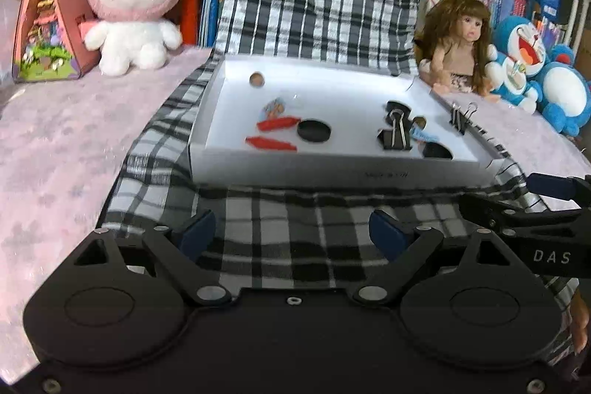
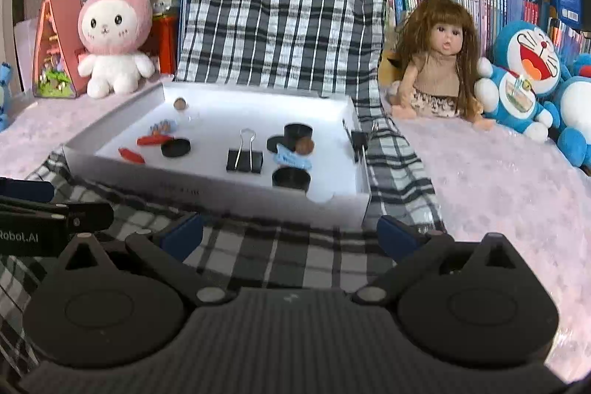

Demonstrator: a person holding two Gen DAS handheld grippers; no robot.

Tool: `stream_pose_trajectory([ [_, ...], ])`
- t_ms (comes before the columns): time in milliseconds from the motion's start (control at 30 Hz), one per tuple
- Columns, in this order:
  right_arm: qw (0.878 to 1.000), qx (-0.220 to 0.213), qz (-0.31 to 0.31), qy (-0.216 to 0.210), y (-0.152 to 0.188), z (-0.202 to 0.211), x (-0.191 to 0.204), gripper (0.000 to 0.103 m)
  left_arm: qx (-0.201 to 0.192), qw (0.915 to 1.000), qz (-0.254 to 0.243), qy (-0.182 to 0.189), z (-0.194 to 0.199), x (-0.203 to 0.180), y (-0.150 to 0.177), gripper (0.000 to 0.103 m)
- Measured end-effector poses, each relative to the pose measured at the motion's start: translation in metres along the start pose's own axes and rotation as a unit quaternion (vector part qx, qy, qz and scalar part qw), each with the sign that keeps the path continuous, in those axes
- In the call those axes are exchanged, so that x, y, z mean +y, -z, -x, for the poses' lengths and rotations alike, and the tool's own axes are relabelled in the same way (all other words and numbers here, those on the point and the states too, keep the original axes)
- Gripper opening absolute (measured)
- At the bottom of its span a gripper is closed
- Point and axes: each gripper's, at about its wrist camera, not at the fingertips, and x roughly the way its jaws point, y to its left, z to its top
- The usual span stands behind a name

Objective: Organize rigid objects

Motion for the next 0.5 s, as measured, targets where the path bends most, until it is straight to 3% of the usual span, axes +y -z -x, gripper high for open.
stream_pose_trajectory([
  [500,1.000,0.013,0.015,0.012,0.017,-0.011,0.009,0.103,0.002,0.9996,-0.020,-0.017,-0.009,-0.004,0.008,0.095],
])
